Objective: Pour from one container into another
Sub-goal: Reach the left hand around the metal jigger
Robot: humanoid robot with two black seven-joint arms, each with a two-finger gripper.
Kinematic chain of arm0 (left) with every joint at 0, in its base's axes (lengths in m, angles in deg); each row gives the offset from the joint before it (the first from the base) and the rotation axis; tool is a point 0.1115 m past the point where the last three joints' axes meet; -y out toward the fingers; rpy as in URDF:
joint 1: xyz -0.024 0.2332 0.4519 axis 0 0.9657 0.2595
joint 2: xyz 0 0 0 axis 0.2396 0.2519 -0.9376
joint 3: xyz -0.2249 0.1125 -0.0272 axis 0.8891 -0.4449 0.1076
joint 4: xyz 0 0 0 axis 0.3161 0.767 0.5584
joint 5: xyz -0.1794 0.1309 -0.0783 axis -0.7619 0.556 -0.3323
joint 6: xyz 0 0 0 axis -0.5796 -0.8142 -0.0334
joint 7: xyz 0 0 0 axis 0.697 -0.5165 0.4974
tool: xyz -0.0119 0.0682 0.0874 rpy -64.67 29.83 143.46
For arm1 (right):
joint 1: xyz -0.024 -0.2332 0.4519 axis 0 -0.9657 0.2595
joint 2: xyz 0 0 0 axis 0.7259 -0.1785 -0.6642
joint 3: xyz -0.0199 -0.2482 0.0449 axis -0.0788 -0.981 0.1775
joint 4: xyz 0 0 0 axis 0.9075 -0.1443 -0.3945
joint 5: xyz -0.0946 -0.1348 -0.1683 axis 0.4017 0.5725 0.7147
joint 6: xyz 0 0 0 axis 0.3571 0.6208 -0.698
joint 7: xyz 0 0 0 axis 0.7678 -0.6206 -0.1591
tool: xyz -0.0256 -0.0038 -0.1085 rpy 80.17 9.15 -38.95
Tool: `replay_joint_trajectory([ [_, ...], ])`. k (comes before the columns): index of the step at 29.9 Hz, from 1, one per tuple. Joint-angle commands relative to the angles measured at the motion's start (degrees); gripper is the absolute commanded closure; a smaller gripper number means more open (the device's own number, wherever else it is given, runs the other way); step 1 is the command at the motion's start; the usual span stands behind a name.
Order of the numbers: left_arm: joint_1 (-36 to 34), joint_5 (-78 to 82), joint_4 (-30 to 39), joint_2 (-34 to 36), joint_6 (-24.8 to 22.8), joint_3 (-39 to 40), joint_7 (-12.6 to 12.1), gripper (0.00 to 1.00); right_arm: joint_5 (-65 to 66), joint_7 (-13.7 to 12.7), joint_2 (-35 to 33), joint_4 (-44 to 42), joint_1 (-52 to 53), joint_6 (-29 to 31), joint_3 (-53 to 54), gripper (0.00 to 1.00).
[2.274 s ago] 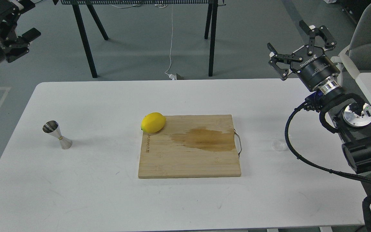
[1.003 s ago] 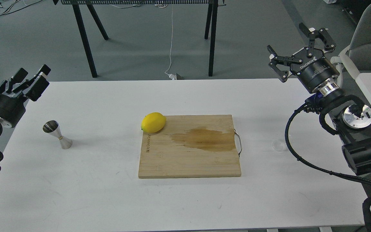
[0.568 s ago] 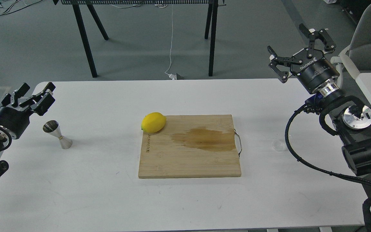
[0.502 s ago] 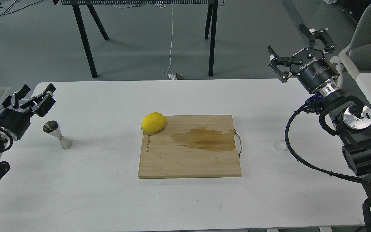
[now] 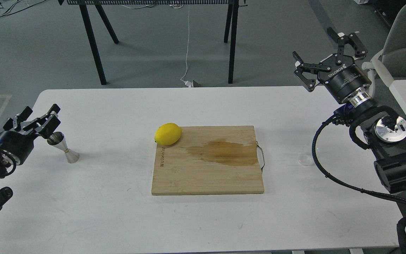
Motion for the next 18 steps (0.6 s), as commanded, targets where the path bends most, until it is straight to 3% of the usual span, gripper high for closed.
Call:
replay_joint_trajectory([
  [1, 0.19, 0.58, -1.01, 0.0, -0.01, -0.16, 0.0, 0.0, 0.0, 0.0, 0.0, -0.08, -0.04, 0.0, 0.0, 0.01],
  [9, -0.16, -0.03, -7.34, -3.25, -0.01, -0.78, 0.0, 0.0, 0.0, 0.0, 0.0, -0.08, -0.04, 0.0, 0.0, 0.01],
  [18, -0.34, -1.09, -7.78, -4.22, -0.01, -0.78, 0.0, 0.0, 0.09, 0.0, 0.0, -0.52, 0.4, 0.0, -1.14, 0.01],
])
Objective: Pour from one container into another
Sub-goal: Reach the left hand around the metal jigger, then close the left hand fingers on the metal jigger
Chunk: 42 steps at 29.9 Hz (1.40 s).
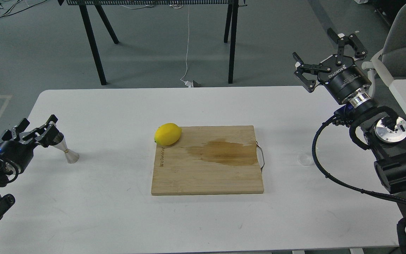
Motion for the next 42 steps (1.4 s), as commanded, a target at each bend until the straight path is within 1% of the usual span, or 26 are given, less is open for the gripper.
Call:
replay_joint_trajectory([
  [1, -0.1, -0.58, 0.08, -0.48, -0.01, 0.04, 0.0, 0.0, 0.01, 0.0, 0.0, -0.12, -0.03, 0.0, -0.18, 0.01],
  [8, -0.01, -0.59, 0.52, -2.76, -0.01, -0.05, 0.0, 0.0, 0.01, 0.0, 0.0, -0.12, -0.03, 0.0, -0.27, 0.01],
  [42, 2.27, -0.85, 0.0, -3.55, -0.01, 0.04, 0.0, 0.0, 0.01, 0.0, 0.0, -0.03, -0.03, 0.0, -0.53, 0.01],
])
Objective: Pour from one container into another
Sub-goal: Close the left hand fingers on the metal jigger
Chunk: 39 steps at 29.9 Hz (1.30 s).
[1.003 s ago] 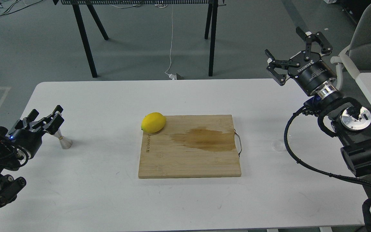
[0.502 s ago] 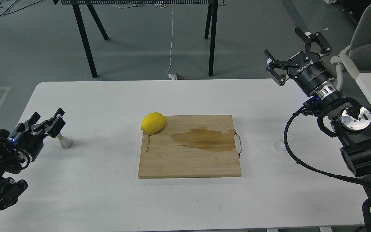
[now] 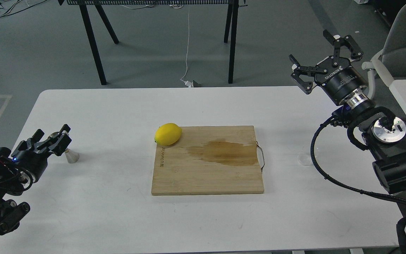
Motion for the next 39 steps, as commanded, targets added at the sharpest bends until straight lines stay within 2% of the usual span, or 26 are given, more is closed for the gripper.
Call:
replay_joint_trajectory([
  [1, 0.04, 0.0, 0.0, -0.09, 0.0, 0.0, 0.0, 0.0, -0.01, 0.0, 0.0, 0.04, 0.01, 0.0, 0.0, 0.01],
  [39, 0.48, -0.88, -4.56, -3.87, 0.0, 0.0, 0.0, 0.0, -0.01, 0.0, 0.0, -0.05, -0.08, 0.0, 0.0, 0.01],
])
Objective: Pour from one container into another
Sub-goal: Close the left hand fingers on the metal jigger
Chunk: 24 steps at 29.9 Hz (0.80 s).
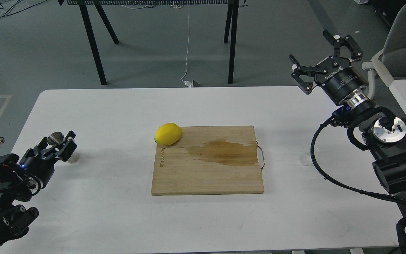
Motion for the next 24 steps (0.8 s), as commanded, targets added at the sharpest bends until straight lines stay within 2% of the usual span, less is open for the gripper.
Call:
replay_joint_trajectory([
  [1, -0.04, 0.0, -1.35, -0.34, 0.0, -0.06, 0.0, 0.0, 0.01, -0.02, 0.0, 0.0, -0.01, 0.0, 0.0, 0.01],
  [24, -0.04, 0.09, -1.62, -1.92, 0.0, -0.24, 0.0, 0.0, 0.01, -0.02, -0.09, 0.09, -0.18, 0.0, 0.0, 0.01],
])
